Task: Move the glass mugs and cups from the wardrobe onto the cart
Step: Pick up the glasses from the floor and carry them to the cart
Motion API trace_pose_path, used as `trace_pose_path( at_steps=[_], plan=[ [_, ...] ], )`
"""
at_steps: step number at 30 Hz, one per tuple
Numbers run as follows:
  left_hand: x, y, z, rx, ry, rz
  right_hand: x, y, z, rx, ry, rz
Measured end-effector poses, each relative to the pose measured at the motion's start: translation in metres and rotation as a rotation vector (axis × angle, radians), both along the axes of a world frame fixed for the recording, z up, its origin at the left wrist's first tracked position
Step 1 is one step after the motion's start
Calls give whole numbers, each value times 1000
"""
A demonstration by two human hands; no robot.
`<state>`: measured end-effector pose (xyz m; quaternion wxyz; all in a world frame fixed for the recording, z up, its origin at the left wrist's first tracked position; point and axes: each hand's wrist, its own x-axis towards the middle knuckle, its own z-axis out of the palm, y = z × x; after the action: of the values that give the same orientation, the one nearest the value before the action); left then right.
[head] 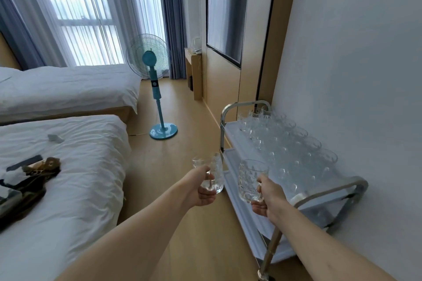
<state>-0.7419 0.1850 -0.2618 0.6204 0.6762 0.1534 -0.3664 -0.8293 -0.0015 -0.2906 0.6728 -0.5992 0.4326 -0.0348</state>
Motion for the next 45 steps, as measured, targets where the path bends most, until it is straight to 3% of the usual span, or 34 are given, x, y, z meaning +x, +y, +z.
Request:
trace_pose_path(
  at_steps=[12,24,34,45],
  plan=[
    [184,-65,-18,64,10,-31,175,-56,-35,45,42,-23],
    [322,-106,-54,65,100,-151,287,-78,-69,70,115,-124],
    [448,-144,-81,24,159,-369,365,-74,-79,87,130,-267],
    [513,-174,-115,-6,240,-482,410,-78,-89,142,147,-418]
  ],
)
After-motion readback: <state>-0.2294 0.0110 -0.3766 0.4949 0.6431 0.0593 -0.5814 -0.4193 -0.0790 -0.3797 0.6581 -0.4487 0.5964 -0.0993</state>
